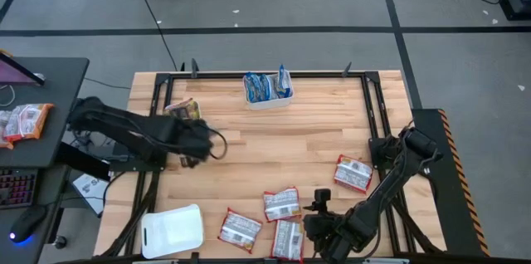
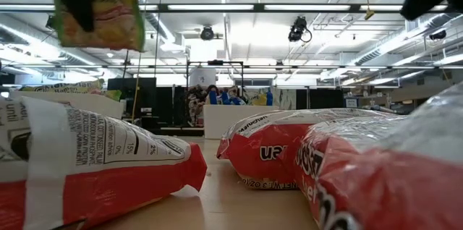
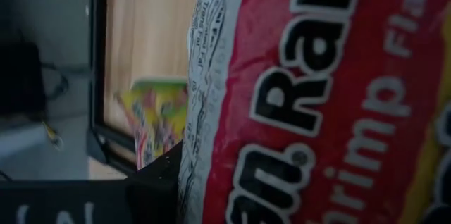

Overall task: Sort Maruchan noodles
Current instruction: Put the green noodle pack into the middle white bin

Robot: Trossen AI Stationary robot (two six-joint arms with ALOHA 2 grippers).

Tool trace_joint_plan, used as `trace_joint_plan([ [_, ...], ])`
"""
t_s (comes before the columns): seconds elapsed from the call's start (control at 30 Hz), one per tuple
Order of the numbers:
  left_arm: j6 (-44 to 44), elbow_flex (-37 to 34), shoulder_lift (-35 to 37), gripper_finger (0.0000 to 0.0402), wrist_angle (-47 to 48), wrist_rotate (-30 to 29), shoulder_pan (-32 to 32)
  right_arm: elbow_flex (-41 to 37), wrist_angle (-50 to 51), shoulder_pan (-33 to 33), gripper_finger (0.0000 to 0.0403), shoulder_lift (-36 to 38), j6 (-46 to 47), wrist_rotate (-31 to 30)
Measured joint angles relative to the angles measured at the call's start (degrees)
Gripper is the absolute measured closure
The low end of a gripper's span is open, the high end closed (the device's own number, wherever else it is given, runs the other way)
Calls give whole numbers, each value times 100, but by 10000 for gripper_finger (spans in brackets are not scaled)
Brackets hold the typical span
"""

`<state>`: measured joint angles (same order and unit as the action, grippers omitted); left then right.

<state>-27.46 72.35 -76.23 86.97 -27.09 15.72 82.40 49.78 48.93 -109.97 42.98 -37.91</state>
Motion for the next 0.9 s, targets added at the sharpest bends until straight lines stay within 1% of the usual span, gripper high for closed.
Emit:
trace_joint_plan([
  [0.13,-354,-894,685,229,-99,140,-272,-150,-182,11,217,-7,-43,9],
  [0.27,-359,-1845,1122,229,-378,374,-525,-150,-217,7,218,-6,-59,54],
  [0.43,23,-2651,1382,229,-1303,638,-717,-150,-251,-72,218,-4,-95,250],
  [0.6,541,-3161,1378,229,-2026,1008,-874,-150,-539,-322,218,-4,-353,729],
  [0.77,692,-3239,1371,229,-2053,1489,-1192,-144,-916,-580,218,-4,-814,1187],
  [0.9,501,-3239,1365,228,-2264,2315,-1411,19,-927,-812,218,-4,-1242,1489],
])
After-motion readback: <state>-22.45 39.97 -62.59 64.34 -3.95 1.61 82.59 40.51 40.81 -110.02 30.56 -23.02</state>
